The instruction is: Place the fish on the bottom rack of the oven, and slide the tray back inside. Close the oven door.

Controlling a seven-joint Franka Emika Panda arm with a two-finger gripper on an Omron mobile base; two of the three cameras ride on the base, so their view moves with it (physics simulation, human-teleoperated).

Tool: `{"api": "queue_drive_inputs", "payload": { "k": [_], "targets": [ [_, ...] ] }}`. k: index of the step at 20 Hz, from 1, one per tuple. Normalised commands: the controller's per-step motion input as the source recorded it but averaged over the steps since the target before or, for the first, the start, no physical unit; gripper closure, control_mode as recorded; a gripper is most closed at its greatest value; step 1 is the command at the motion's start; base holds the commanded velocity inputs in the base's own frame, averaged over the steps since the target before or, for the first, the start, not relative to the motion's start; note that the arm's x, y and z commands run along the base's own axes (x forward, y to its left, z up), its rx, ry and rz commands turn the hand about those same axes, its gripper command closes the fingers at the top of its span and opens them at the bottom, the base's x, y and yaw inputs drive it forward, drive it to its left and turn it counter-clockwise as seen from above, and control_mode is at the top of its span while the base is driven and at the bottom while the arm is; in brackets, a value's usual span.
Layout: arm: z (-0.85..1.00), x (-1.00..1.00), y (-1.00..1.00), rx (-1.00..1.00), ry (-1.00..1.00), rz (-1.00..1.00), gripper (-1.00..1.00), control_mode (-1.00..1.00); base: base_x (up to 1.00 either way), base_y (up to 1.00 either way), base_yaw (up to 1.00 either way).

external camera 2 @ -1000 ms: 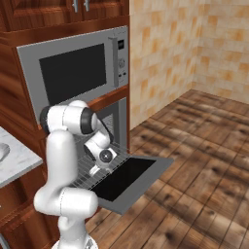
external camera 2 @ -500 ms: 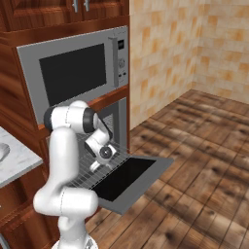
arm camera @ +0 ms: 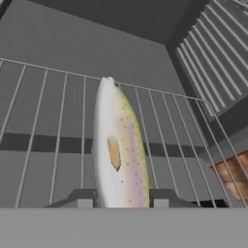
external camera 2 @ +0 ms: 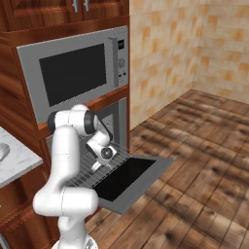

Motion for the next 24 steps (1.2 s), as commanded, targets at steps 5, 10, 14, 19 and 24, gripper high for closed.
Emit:
{"api": "queue_drive_inputs", "payload": {
  "k": [5, 10, 14, 19, 24],
  "targets": [
    [-0.36, 0.36, 0.21, 0.0, -0.01, 0.0, 1.0, -1.0, 0.0, 0.0, 0.0],
    [-0.4, 0.22, 0.06, 0.0, 0.0, 0.0, 1.0, -1.0, 0.0, 0.0, 0.0],
    [-0.4, 0.21, 0.0, 0.0, 0.0, 0.0, 1.0, -1.0, 0.0, 0.0, 0.0],
    [-0.22, 0.26, 0.07, 0.0, 0.0, 0.0, 1.0, -1.0, 0.0, 0.0, 0.0],
    [-0.04, 0.09, 0.01, 0.0, 0.0, 0.0, -1.0, -1.0, 0.0, 0.0, 0.0]
  ]
}}
